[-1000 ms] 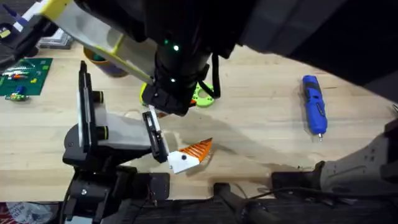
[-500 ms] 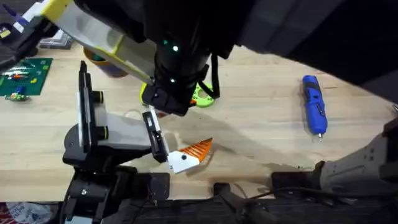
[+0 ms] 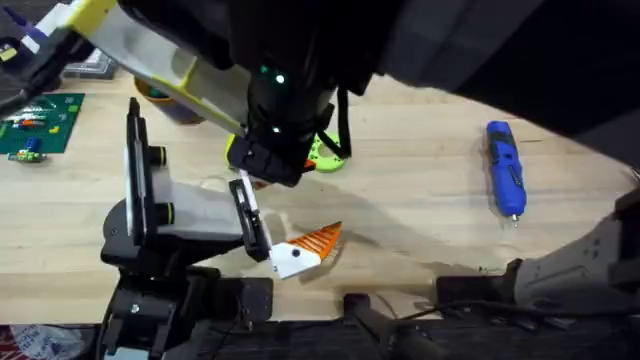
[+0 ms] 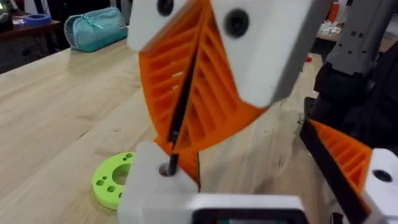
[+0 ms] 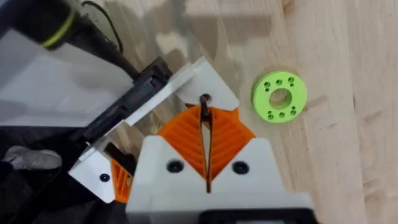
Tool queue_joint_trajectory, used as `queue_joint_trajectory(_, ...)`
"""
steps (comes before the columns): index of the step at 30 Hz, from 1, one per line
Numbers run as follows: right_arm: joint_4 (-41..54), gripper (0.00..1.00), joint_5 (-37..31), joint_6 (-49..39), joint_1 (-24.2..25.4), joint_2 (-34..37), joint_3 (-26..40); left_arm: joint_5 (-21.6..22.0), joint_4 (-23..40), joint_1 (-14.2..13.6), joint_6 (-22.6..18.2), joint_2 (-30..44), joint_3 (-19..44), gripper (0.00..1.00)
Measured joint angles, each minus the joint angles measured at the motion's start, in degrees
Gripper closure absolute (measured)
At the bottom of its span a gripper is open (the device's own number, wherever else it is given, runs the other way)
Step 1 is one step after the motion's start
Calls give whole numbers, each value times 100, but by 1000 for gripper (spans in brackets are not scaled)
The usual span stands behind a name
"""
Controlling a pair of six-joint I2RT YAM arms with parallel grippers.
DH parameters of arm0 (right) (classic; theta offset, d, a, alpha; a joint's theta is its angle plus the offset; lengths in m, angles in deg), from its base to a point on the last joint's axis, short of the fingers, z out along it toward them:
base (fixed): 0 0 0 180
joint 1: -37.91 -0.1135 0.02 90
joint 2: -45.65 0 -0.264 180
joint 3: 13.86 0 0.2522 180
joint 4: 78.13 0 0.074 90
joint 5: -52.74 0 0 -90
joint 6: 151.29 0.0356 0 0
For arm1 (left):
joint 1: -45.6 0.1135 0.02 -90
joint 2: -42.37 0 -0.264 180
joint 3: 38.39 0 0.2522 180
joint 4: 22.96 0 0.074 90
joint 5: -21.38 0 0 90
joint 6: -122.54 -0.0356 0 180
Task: Pick up the gripper from the table and insert it into the empty holder that is missing its gripper. Then pick up a screw, insert it into the mounting hole, and use the screwdriver to tighten it. Finally, clean up the table by picking up the vegetable and placing it into the bucket.
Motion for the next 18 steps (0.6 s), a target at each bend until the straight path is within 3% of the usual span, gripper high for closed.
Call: queue_joint_trajectory(18,17,993,19,-1,-2,225,2,5,1,0,56,1,0,15)
